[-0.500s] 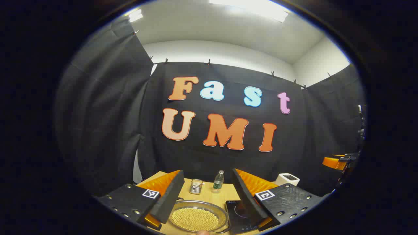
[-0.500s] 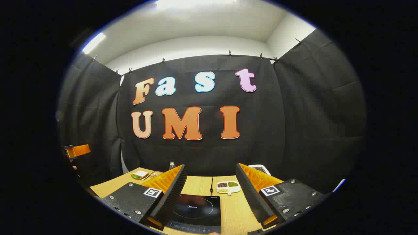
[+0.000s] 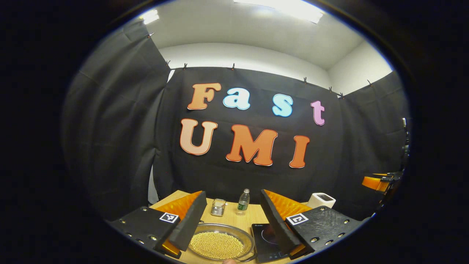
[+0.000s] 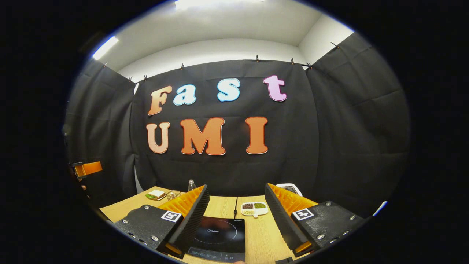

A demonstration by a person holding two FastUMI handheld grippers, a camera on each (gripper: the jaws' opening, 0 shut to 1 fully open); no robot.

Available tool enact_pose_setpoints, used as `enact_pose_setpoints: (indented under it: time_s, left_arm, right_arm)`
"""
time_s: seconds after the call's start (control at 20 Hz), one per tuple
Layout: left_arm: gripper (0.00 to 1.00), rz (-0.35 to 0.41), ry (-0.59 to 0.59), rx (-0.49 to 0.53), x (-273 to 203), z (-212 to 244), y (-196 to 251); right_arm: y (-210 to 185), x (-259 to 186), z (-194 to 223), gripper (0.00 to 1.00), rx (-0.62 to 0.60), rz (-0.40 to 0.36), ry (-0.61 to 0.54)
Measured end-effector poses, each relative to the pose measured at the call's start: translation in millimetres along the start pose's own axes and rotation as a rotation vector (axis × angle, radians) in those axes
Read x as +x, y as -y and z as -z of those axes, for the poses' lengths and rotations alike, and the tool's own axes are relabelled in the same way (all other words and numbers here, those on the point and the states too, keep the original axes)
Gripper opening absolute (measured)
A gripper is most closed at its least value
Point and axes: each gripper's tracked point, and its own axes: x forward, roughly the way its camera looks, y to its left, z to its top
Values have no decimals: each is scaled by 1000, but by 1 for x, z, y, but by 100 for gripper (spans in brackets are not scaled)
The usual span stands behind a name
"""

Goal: First push the handle of the pot to place it horizontally, then grasp the pot with both hands and set it on the induction cooktop.

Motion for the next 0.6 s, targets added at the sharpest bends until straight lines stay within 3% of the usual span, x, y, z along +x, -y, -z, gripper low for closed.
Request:
enact_pose_setpoints:
  time_s: [0.6]
  left_arm:
    - [91, -53, 12, 20, -3, -4, -11]
  right_arm:
    - [4, -5, 1, 94, -4, -2, -6]
